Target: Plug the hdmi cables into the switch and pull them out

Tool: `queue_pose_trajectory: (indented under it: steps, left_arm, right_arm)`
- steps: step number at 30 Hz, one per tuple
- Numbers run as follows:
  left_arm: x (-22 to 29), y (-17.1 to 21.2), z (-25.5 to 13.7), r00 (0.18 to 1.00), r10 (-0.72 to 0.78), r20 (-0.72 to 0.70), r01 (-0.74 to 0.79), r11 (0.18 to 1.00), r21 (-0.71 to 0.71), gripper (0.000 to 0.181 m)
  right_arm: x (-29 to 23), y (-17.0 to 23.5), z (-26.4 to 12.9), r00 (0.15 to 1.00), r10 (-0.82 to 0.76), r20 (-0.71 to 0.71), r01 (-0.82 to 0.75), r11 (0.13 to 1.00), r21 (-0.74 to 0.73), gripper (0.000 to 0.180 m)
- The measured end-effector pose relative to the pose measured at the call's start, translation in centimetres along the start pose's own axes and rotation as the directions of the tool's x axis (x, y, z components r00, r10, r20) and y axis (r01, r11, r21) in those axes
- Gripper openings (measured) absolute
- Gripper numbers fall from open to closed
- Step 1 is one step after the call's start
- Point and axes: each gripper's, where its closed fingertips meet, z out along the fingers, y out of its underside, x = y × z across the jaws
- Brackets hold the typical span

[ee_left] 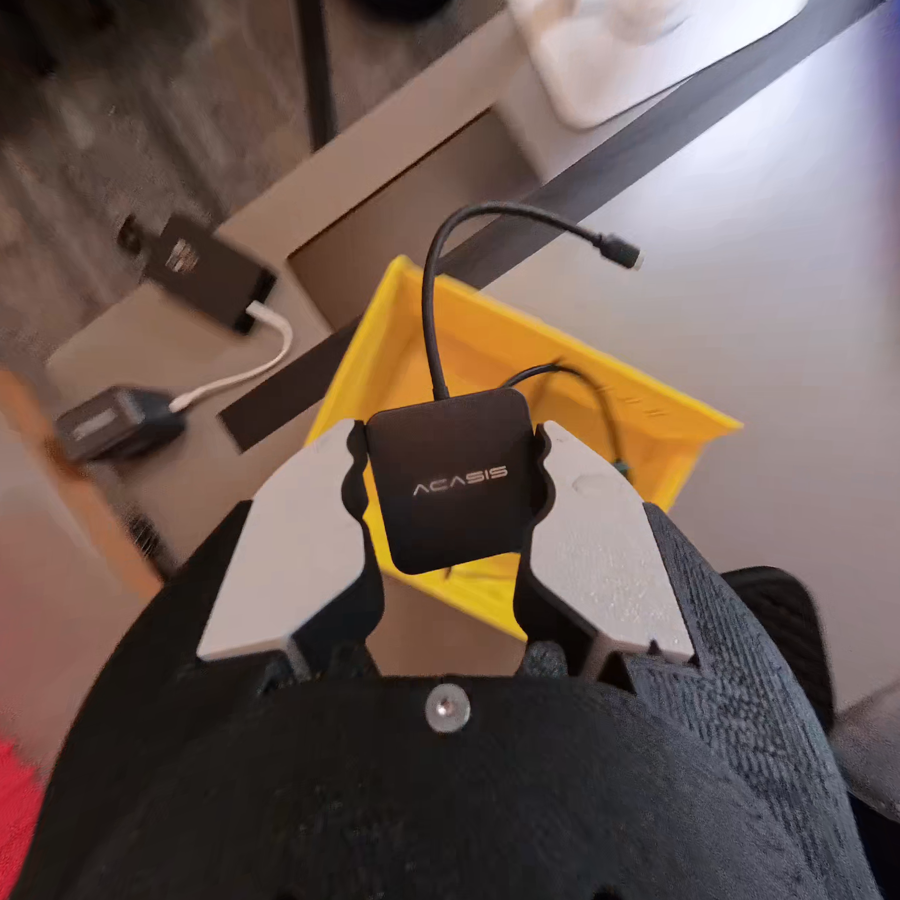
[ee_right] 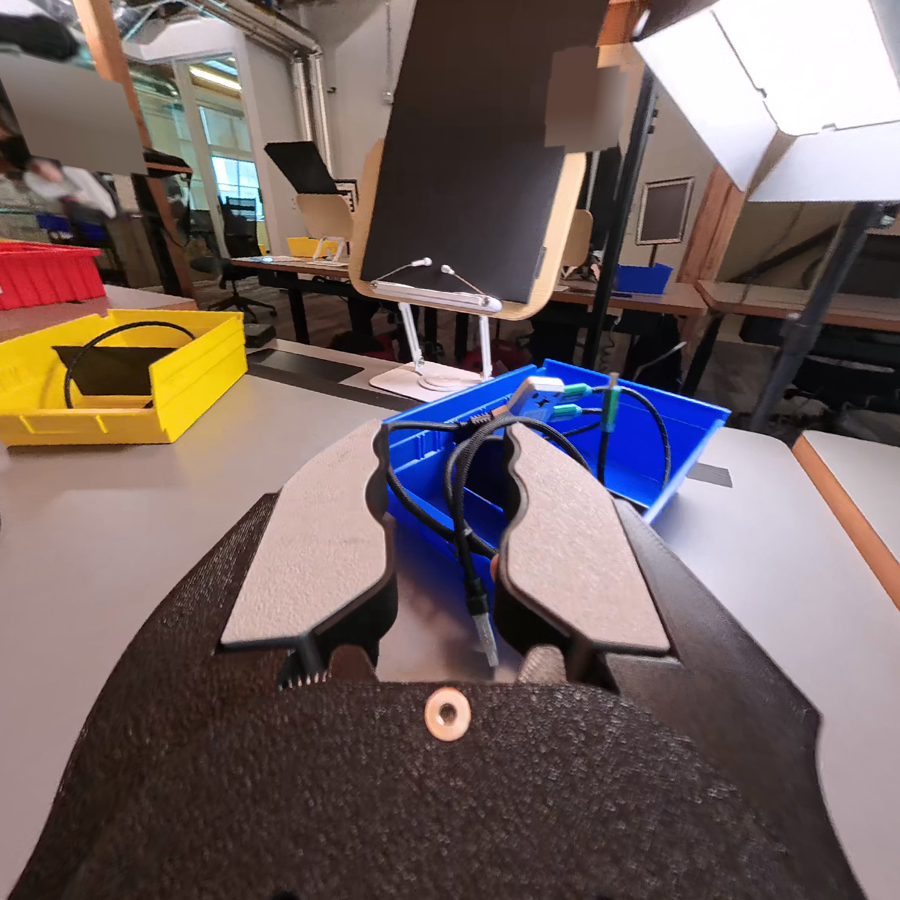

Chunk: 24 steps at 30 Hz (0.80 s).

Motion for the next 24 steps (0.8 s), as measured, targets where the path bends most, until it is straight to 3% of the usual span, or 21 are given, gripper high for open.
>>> queue_pose_trajectory:
  steps: [1, 4, 8, 11, 17, 21, 24]
  left_arm:
    - [2.0, -0.7, -0.9, 0.998, 0.017, -0.06, -0.013, 0.998, 0.063, 0.067]
    - [9.1, -2.2, -3.0, 0.958, 0.107, -0.267, -0.04, 0.968, 0.247, 0.066]
    - [19.0, -2.3, -3.9, 0.823, 0.242, -0.514, -0.006, 0.908, 0.418, 0.066]
    - [26.8, -1.3, -4.1, 0.634, 0.358, -0.685, 0.049, 0.866, 0.498, 0.066]
    - [40.3, 2.2, -4.5, 0.108, 0.53, -0.841, 0.144, 0.829, 0.541, 0.066]
    - [45.3, 4.2, -2.1, -0.064, 0.491, -0.869, 0.073, 0.871, 0.487, 0.066]
    - [47.2, 5.5, -0.7, -0.138, 0.437, -0.889, 0.009, 0.898, 0.44, 0.066]
  right_arm:
    - [-0.6, -0.2, 0.4, 1.0, -0.007, 0.025, 0.007, 1.0, 0.005, 0.043]
    - [-2.9, -1.3, 1.4, 0.993, -0.022, 0.112, 0.019, 0.999, 0.028, 0.044]
    - [-6.5, -3.0, 2.7, 0.97, -0.069, 0.233, 0.055, 0.996, 0.067, 0.043]
    - [-10.0, -3.0, 3.7, 0.919, -0.092, 0.383, 0.066, 0.995, 0.079, 0.042]
    - [-16.9, -2.1, 4.7, 0.729, -0.166, 0.664, 0.096, 0.985, 0.141, 0.052]
    - [-20.1, -2.8, 4.0, 0.596, -0.383, 0.706, 0.272, 0.923, 0.271, 0.061]
    - [-21.7, -1.3, 3.4, 0.472, -0.491, 0.732, 0.423, 0.855, 0.301, 0.055]
